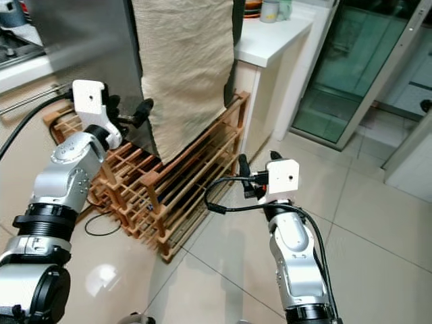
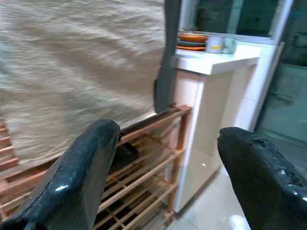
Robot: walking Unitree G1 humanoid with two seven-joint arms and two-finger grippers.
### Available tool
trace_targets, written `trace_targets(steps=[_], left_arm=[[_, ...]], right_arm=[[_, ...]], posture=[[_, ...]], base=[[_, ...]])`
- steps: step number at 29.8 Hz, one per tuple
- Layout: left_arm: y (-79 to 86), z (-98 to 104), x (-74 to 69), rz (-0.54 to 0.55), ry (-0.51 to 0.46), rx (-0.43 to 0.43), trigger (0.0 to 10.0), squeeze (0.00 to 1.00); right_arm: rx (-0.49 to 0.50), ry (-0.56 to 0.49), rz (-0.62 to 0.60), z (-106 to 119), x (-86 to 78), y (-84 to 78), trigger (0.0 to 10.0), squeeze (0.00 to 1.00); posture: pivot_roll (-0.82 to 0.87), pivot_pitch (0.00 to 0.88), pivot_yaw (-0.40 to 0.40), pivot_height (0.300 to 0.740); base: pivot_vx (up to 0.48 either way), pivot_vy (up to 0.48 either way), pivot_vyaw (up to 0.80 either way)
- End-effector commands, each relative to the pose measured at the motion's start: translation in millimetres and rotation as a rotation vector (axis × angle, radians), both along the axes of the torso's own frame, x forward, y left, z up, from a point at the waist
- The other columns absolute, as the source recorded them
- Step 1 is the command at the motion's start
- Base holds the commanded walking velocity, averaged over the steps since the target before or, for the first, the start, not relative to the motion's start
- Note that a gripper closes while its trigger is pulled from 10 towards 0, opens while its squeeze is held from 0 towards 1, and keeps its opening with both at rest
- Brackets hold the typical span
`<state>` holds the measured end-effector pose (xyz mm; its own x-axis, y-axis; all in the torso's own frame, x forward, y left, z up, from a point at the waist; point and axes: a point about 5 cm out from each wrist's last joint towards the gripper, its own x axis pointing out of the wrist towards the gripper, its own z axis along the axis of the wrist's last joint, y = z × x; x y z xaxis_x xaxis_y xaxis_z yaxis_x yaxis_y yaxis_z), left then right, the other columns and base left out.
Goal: Restocking fridge
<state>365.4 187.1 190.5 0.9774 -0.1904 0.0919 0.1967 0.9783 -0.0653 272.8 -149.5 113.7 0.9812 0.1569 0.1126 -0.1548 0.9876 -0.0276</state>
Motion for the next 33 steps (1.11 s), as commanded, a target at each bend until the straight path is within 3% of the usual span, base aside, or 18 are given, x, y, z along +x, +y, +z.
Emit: trace_targets(steps=[1, 2, 3, 4, 6, 7, 8, 9, 13, 15, 20, 21, 24, 33], left_arm=[[7.9, 0.8, -9.1, 0.019, -0.028, 0.002, 10.0, 0.00], [12.7, -9.2, -39.2, 0.007, -0.062, 0.021, 10.0, 0.00], [13.5, -12.4, -51.0, 0.004, -0.073, 0.021, 10.0, 0.00], [13.5, -12.4, -51.0, 0.004, -0.073, 0.021, 10.0, 0.00], [19.2, -21.6, -79.0, 0.051, -0.083, 0.005, 10.0, 0.00], [23.7, -29.3, -98.3, 0.095, -0.074, 0.006, 10.0, 0.00], [25.8, -47.9, -139.7, 0.189, -0.007, 0.061, 10.0, 0.00], [25.6, -51.5, -148.5, 0.218, 0.011, 0.092, 10.0, 0.00], [19.1, -54.1, -138.6, 0.304, 0.059, 0.085, 10.0, 0.00], [-1.5, -36.5, -119.8, 0.238, -0.024, 0.048, 10.0, 0.00], [-6.3, -17.9, -109.7, 0.257, -0.078, -0.028, 9.8, 0.00], [-7.3, -10.8, -102.8, 0.276, -0.099, -0.041, 9.1, 0.00], [-9.4, 0.4, -90.3, 0.283, -0.139, -0.031, 10.0, 0.00], [-9.5, -2.6, -84.7, 0.287, -0.113, -0.045, 10.0, 0.00]], right_arm=[[-0.011, -0.020, -0.023, 5.8, -3.6, -4.4, 10.0, 0.00], [-0.004, -0.040, -0.062, 12.2, -15.1, -10.5, 10.0, 0.00], [-0.003, -0.047, -0.077, 14.5, -19.6, -13.2, 10.0, 0.00], [-0.003, -0.047, -0.077, 14.5, -19.6, -13.2, 10.0, 0.00], [0.005, -0.052, -0.112, 17.1, -29.9, -20.0, 10.0, 0.00], [0.012, -0.052, -0.137, 17.9, -36.0, -24.6, 10.0, 0.00], [0.027, -0.040, -0.193, 14.5, -47.2, -34.9, 10.0, 0.00], [0.030, -0.034, -0.208, 12.9, -49.5, -37.5, 10.0, 0.00], [0.038, -0.025, -0.188, 9.7, -46.0, -33.4, 10.0, 0.00], [0.007, -0.038, -0.126, 12.1, -35.5, -23.4, 10.0, 0.00], [0.000, -0.046, -0.108, 16.3, -25.1, -18.7, 10.0, 0.00], [-0.003, -0.047, -0.102, 16.1, -20.9, -16.3, 10.0, 0.00], [-0.008, -0.038, -0.085, 13.6, -14.6, -10.6, 10.0, 0.00], [-0.008, -0.022, -0.079, 9.2, -11.4, -10.4, 10.0, 0.00]], posture=[[-0.15, 0.000, 0.016, 0.740], [-0.14, 0.000, 0.016, 0.740], [-0.14, 0.000, 0.015, 0.740], [-0.14, 0.000, 0.015, 0.740], [-0.13, 0.000, 0.016, 0.740], [-0.13, 0.000, 0.016, 0.740], [-0.12, 0.000, -0.003, 0.740], [-0.12, 0.000, -0.003, 0.740], [-0.10, 0.000, -0.027, 0.740], [-0.08, 0.000, -0.042, 0.740], [-0.08, 0.000, -0.036, 0.740], [-0.08, 0.000, -0.031, 0.740], [-0.08, 0.000, -0.027, 0.740], [-0.09, 0.000, -0.025, 0.740]], base=[[0.000, 0.000, 0.00], [0.000, 0.000, 0.00], [0.000, 0.000, 0.00], [0.000, 0.000, 0.00], [0.000, 0.000, 0.00], [0.000, 0.000, 0.00], [0.000, 0.000, 0.00], [0.000, 0.000, 0.00], [0.000, 0.000, 0.00], [0.000, 0.000, 0.00], [0.339, 0.000, 0.00], [0.454, 0.000, 0.00], [0.460, 0.000, 0.00], [0.467, 0.000, 0.00]])
